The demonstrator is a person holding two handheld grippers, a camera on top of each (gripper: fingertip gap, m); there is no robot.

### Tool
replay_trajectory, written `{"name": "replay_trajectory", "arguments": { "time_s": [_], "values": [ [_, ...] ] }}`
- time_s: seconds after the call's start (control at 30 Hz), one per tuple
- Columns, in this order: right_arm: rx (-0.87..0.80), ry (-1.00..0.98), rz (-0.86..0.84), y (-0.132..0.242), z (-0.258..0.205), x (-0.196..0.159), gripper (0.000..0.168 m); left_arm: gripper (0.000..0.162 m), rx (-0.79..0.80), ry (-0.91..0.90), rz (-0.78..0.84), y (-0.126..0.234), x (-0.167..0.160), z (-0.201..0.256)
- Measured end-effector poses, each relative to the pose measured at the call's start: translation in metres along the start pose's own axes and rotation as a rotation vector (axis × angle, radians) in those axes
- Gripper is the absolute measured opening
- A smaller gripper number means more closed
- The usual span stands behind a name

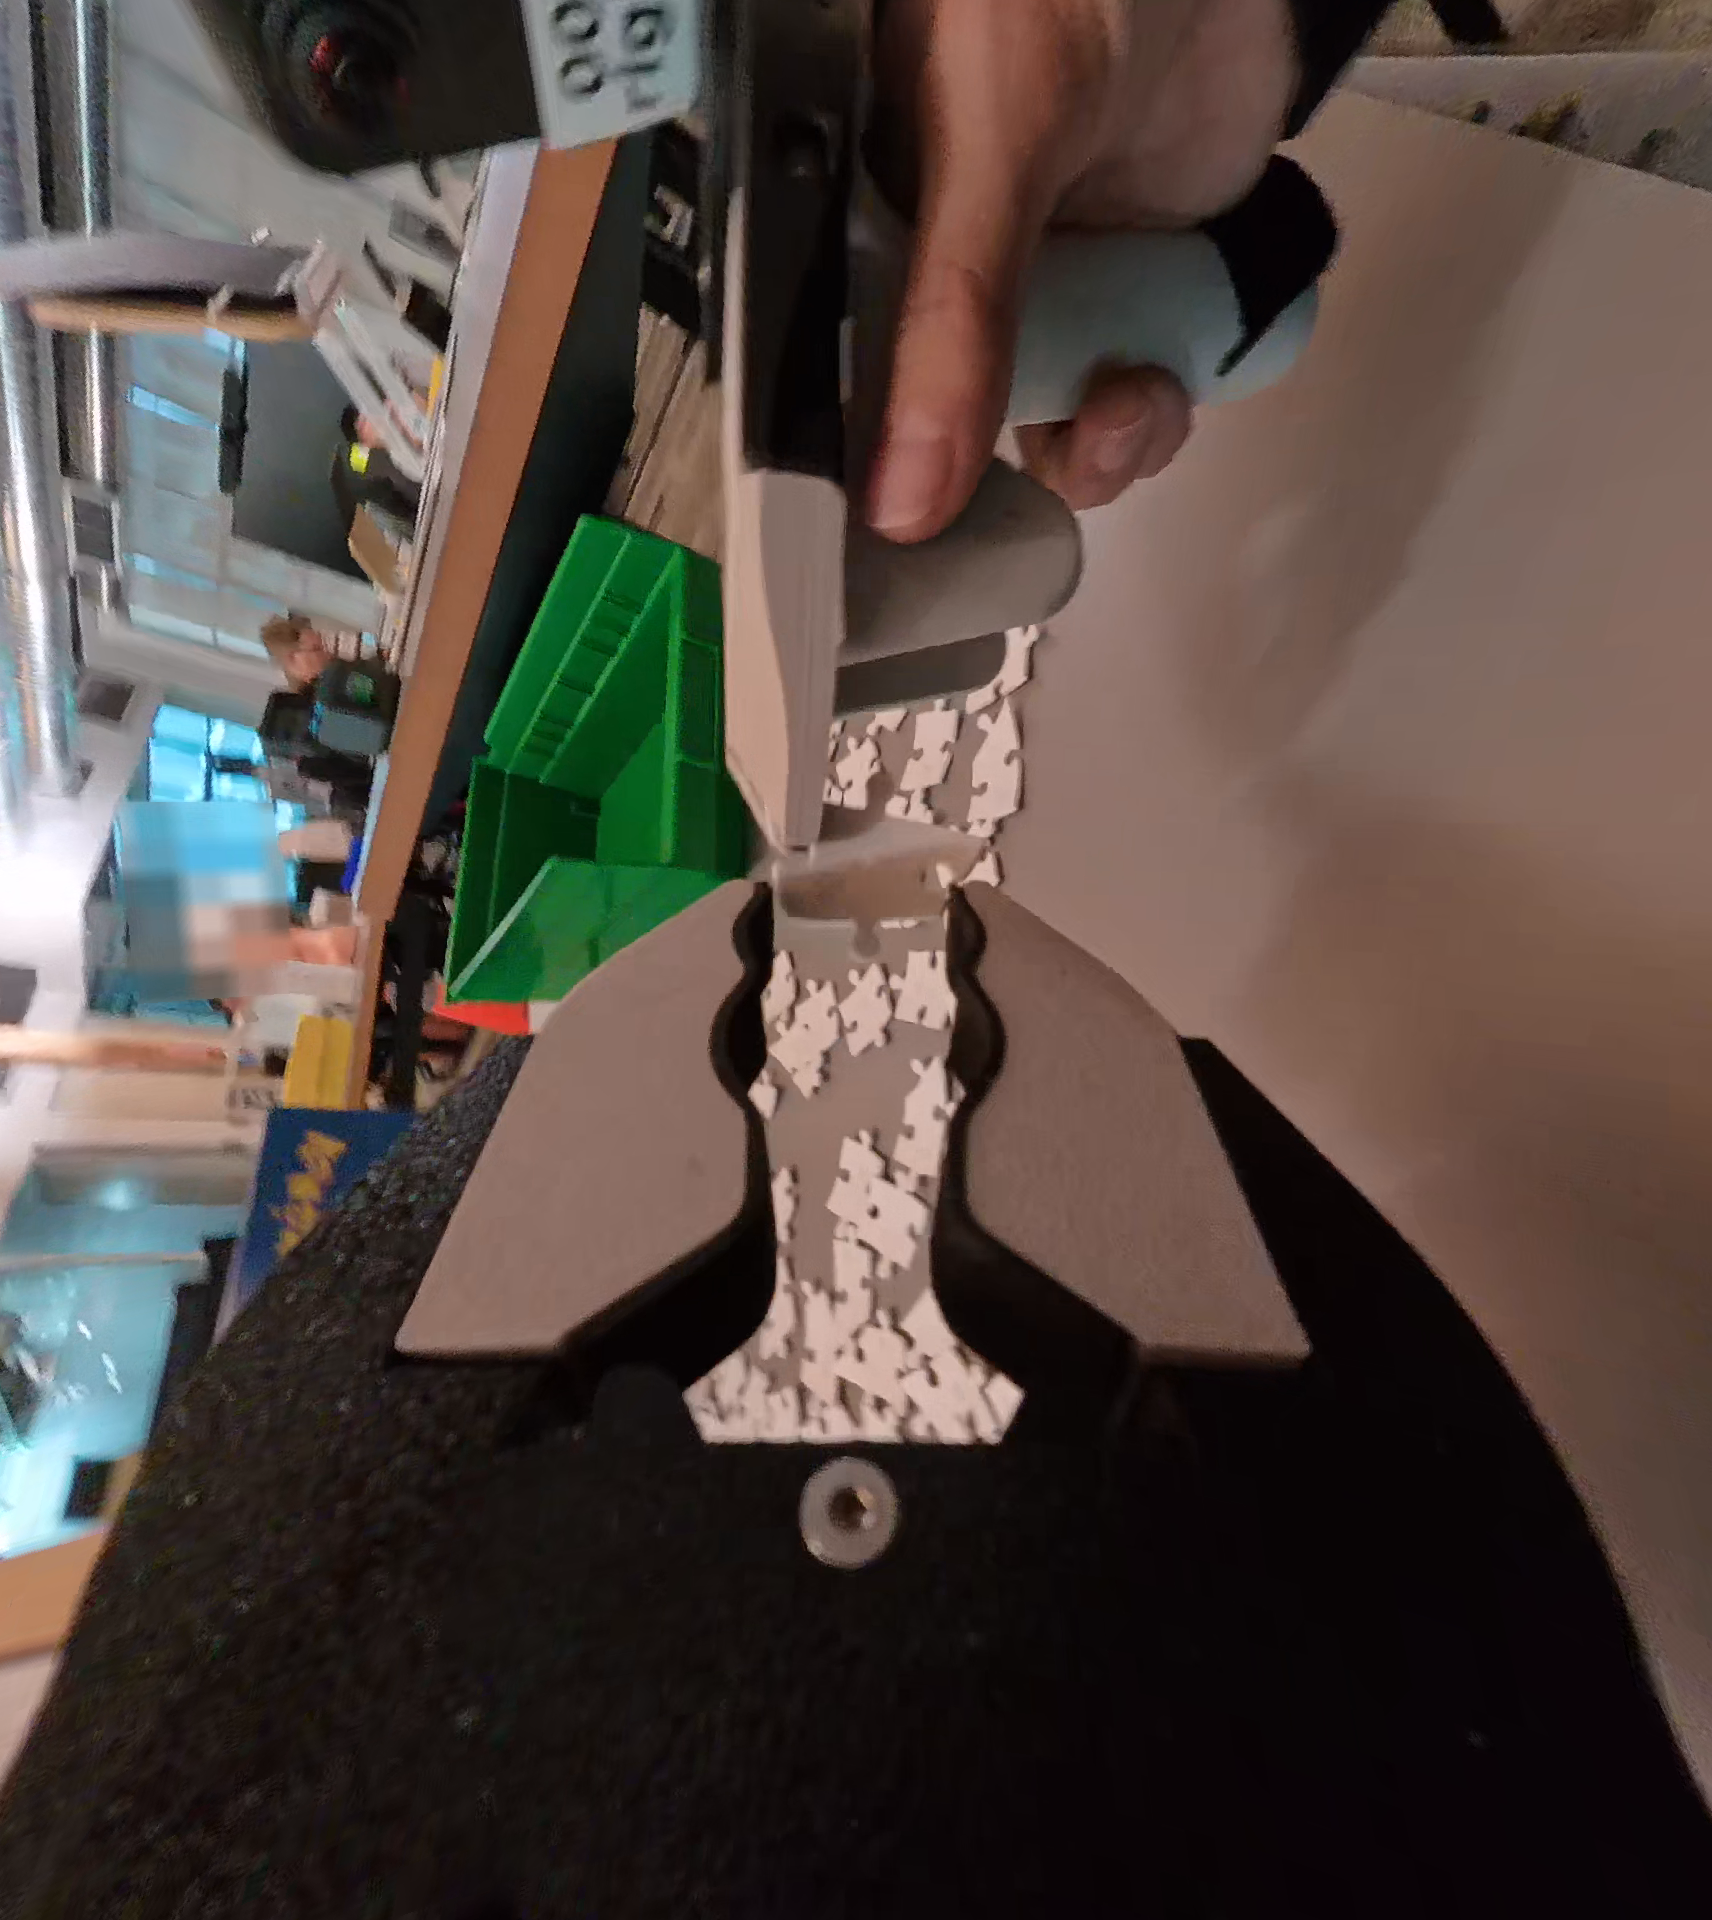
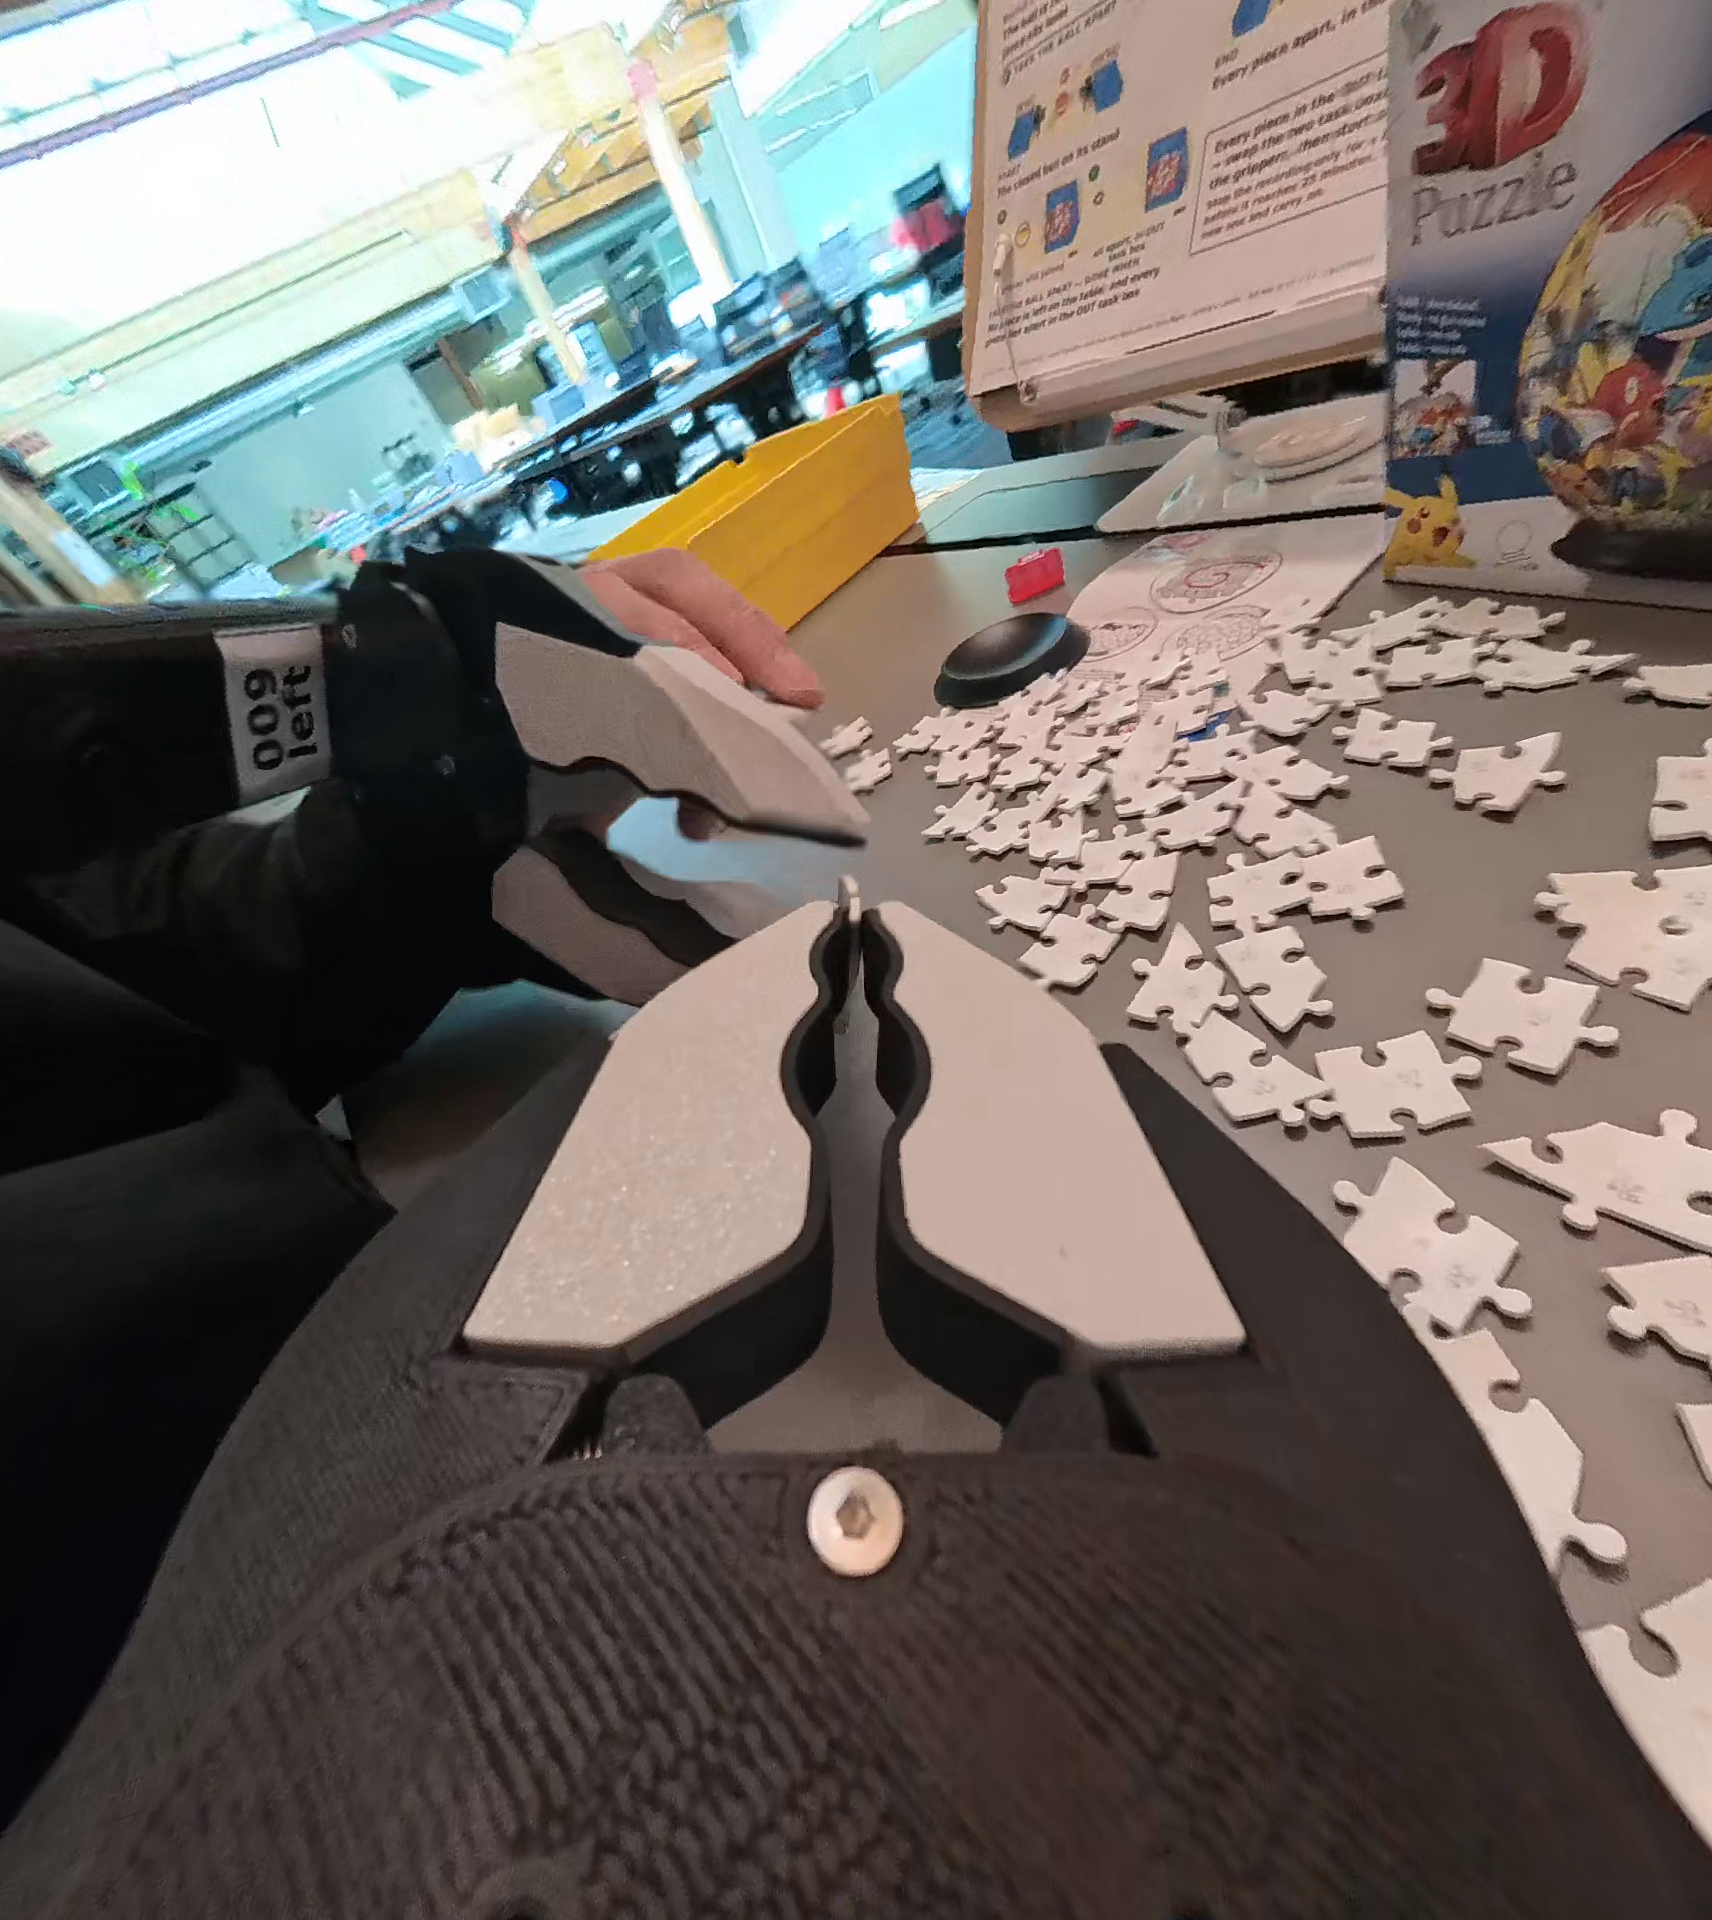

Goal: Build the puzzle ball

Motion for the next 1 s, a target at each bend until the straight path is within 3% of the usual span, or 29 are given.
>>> {"name": "replay_trajectory", "arguments": {
  "time_s": [0.03, 0.17, 0.23, 0.33, 0.47, 0.6, 0.7, 0.8, 0.87, 1.0],
  "values": [
    [-0.040, -0.011, 0.035, 0.002, 0.002, -0.001, 0.002, 0.034, 0.026, 0.080, -0.010, 0.001, -0.002, 0.000],
    [-0.160, -0.196, 0.283, 0.014, 0.007, -0.011, 0.002, 0.046, 0.066, 0.540, -0.048, 0.003, -0.006, 0.003],
    [-0.139, -0.228, 0.423, 0.017, 0.004, -0.017, 0.002, 0.042, 0.013, 0.789, -0.023, 0.002, -0.005, 0.005],
    [-0.106, -0.203, 0.488, 0.013, 0.000, -0.024, 0.002, 0.036, -0.070, 1.115, 0.126, 0.000, -0.008, 0.003],
    [-0.038, -0.117, 0.536, 0.008, -0.007, -0.021, 0.002, 0.022, -0.200, 1.405, 0.347, -0.003, -0.018, -0.004],
    [-0.026, -0.041, 0.498, 0.002, -0.012, -0.020, 0.002, 0.022, -0.248, 1.485, 0.449, -0.006, -0.020, -0.007],
    [-0.033, 0.019, 0.475, 0.002, -0.014, -0.019, 0.003, 0.003, -0.240, 1.483, 0.428, -0.007, -0.024, -0.006],
    [-0.036, 0.059, 0.388, 0.006, -0.010, -0.019, 0.004, 0.001, -0.244, 1.457, 0.405, -0.006, -0.028, -0.007],
    [-0.101, 0.128, 0.303, 0.014, -0.002, -0.015, 0.005, 0.000, -0.242, 1.456, 0.319, -0.007, -0.033, -0.007],
    [-0.375, 0.247, 0.166, 0.047, 0.027, 0.011, 0.010, 0.001, -0.291, 1.419, -0.016, -0.015, -0.057, -0.013]
  ]
}}
Point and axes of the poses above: each gripper's, where its closed fingertips meet, y back along the fingers, x out of its top, z = x × y across the jaws, the point moved 10 cm from there along y, back along the fingers, and after that the axes turned 2 degrees about z, right-handed, at the moved point
